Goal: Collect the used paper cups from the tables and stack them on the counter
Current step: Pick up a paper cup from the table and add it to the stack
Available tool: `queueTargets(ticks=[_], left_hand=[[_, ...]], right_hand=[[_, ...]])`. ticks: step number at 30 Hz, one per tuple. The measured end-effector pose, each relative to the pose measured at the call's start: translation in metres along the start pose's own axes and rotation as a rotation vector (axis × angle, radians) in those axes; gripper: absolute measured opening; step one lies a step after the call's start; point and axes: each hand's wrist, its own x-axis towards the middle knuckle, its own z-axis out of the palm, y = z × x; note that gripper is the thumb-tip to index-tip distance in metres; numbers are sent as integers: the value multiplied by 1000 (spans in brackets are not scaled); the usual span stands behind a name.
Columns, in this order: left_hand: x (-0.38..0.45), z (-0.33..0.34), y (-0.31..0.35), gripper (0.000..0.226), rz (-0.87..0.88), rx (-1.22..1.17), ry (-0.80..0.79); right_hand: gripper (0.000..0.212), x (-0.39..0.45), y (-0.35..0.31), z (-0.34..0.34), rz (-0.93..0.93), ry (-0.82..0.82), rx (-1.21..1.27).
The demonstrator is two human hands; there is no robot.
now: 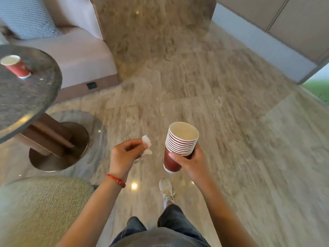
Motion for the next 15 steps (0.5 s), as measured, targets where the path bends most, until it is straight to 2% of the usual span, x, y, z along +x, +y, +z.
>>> queueTargets(ticks=[7,12,15], left_hand=[[97,24,37,14,2,-30,169],[154,34,66,12,31,-7,234],[191,31,78,13,28,0,276]], right_hand=[[76,135,-25,8,-49,-193,12],[61,215,-41,21,-33,-258,-3],[69,258,-47,38,-26,-285,-1]])
